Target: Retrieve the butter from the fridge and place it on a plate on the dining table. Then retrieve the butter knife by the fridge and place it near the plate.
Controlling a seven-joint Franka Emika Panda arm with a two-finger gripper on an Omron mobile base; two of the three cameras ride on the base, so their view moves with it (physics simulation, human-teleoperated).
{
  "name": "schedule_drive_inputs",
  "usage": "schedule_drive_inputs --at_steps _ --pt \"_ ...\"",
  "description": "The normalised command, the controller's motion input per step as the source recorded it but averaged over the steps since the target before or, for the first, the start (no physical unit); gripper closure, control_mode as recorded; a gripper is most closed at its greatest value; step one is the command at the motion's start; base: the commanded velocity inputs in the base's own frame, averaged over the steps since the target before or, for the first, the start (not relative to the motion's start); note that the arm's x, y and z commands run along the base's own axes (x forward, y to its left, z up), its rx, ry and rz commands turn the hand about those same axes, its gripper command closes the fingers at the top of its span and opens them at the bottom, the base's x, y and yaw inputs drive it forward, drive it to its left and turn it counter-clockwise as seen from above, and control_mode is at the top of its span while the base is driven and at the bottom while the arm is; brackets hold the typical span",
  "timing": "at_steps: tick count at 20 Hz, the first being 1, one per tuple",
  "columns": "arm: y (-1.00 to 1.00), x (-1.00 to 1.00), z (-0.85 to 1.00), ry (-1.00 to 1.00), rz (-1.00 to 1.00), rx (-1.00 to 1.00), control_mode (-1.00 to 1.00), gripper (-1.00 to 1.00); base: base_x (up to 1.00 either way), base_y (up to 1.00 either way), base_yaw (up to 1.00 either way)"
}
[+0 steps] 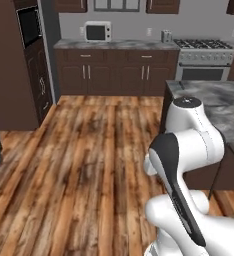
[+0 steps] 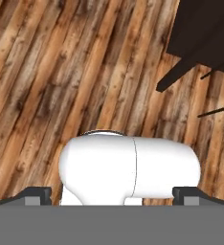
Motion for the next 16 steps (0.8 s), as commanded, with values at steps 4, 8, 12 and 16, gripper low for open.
schedule_drive_inputs --at_steps 4,8,12,16 --pt "0.0 0.0 0.0 0.0 0.0 0.0 1.0 -1.0 0.35 0.32 -0.2" --pt "0.0 0.0 0.0 0.0 0.0 0.0 1.0 -1.0 0.56 0.67 -0.31" --pt "0.0 0.0 0.0 0.0 0.0 0.0 1.0 -1.0 0.67 0.49 -0.31" --pt "0.0 0.0 0.0 0.0 0.0 0.0 1.0 -1.0 0.65 0.04 -0.21"
